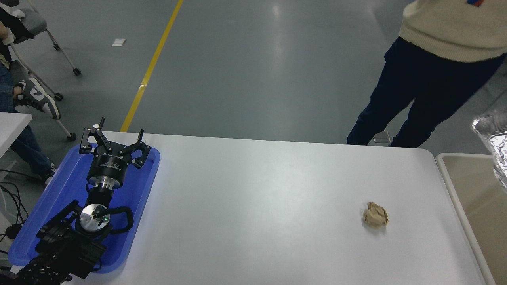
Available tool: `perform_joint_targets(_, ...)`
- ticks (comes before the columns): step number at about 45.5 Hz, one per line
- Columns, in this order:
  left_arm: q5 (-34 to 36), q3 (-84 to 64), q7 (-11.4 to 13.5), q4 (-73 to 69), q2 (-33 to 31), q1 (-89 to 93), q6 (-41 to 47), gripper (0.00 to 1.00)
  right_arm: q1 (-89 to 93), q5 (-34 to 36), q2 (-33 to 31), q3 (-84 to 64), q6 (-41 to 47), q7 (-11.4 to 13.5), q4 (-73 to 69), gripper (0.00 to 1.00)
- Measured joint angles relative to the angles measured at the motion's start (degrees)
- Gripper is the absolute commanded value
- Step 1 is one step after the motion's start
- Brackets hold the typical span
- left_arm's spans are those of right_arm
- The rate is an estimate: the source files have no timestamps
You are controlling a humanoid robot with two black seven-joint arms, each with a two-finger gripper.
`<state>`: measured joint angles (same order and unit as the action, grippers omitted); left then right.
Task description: Pick up foil plate and place in dustbin
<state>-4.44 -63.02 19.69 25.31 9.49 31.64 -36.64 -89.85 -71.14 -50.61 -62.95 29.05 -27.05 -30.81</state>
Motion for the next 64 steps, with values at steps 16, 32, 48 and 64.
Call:
perform_joint_targets(16, -0.03, 0.0, 0.05, 0.01, 0.0, 0.0, 0.06, 1.0, 30.1, 15.69, 6.55, -1.06, -15.09, -1.11, 22.22, 0.0)
perform_joint_targets(32, -0.04, -0.07, 0.08, 0.0, -0.01, 0.0, 0.15, 1.0, 43.5, 25.27, 12.84, -0.59, -23.09, 6.11, 28.62, 0.0)
perform_joint_targets(48, -0.04, -0.09, 0.11, 0.0, -0.01, 0.0, 0.16, 1.0, 47.86, 29.56, 15.47, 0.21, -25.21, 8.75, 29.68, 1.0)
perform_joint_targets(64, -0.04, -0.09, 0.12, 0.0, -0.02, 0.0, 0.17, 1.0, 47.02, 32.05, 15.65, 0.5, -25.34, 8.75, 28.97, 1.0)
